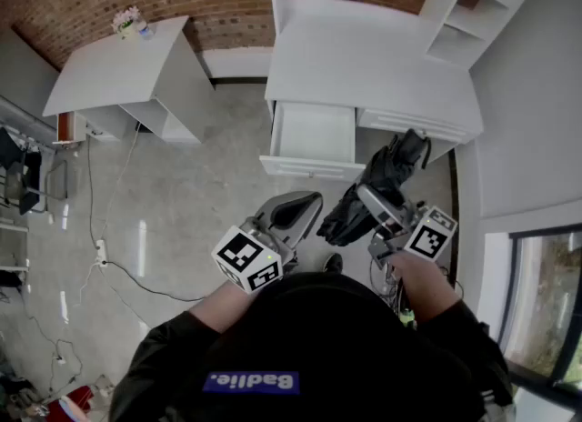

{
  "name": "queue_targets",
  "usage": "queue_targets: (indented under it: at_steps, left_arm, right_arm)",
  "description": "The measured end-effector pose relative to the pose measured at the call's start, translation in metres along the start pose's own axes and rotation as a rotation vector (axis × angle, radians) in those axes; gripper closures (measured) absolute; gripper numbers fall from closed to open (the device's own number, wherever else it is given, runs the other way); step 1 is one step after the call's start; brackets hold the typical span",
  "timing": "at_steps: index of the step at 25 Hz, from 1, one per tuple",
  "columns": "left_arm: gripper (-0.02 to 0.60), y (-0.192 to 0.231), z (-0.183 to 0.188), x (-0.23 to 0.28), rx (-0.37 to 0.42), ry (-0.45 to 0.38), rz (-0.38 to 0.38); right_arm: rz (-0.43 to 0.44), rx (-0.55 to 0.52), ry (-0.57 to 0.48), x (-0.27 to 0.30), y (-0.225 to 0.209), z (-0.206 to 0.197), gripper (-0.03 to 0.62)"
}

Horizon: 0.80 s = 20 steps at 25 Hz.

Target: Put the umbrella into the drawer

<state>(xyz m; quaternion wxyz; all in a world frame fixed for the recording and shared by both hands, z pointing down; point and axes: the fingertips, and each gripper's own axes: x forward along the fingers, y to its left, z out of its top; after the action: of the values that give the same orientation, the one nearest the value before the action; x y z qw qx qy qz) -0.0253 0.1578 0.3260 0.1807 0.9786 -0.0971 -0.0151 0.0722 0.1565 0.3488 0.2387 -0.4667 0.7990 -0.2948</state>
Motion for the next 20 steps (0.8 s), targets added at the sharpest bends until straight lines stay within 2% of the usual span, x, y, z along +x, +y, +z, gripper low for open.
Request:
queue_targets:
  at_steps: [12,20]
  left_arm:
    - [0.58,0.007,0.001,-0.021,-0.007,-0.024,-0.02]
    - [0.58,-0.001,0.019,-0.028,-0.005,-0.037,-0.034]
  right_arm:
    - [-0.027,-0.015,-0.027,0.012,0.013,-0.007,0.321]
    - [-0.046,-0.006,-0.034,0.012,0.027,0.0,0.321]
